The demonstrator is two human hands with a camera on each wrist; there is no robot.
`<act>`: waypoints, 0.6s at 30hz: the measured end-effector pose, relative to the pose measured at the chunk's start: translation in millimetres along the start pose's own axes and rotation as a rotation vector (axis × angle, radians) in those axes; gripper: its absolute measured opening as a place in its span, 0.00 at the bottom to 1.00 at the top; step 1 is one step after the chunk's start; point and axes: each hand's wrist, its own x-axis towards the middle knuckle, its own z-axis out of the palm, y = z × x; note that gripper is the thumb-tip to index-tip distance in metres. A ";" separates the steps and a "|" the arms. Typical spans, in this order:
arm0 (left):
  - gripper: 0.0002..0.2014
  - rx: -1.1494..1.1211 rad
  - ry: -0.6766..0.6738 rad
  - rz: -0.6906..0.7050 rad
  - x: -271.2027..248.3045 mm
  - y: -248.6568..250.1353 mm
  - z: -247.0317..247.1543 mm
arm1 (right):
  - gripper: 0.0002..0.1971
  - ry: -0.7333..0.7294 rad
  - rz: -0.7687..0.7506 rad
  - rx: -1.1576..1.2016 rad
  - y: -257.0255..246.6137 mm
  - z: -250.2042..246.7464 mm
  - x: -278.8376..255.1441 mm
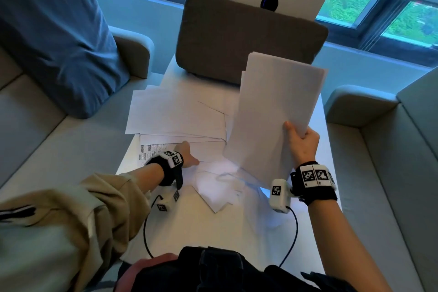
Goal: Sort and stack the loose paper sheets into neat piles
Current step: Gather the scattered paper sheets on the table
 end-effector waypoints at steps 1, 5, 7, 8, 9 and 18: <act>0.34 -0.041 0.014 -0.019 0.0 1.8 1.5 | 0.06 -0.002 0.005 0.007 0.8 0.5 -1.4; 0.35 -0.283 0.070 -0.071 2.7 5.8 5.9 | 0.07 0.003 0.031 0.022 5.2 0.9 -4.9; 0.37 -0.400 0.093 0.000 2.0 7.8 9.4 | 0.09 0.000 0.040 0.027 7.2 0.1 -4.7; 0.38 -0.424 0.081 0.066 0.1 9.3 11.0 | 0.10 0.001 0.041 0.032 7.6 -0.6 -4.7; 0.36 -0.413 0.061 0.134 -1.6 10.4 12.6 | 0.11 0.003 0.039 0.041 8.0 -1.4 -4.4; 0.11 0.149 0.266 0.292 -11.5 19.0 -11.3 | 0.11 0.028 0.012 0.074 6.2 -9.6 2.0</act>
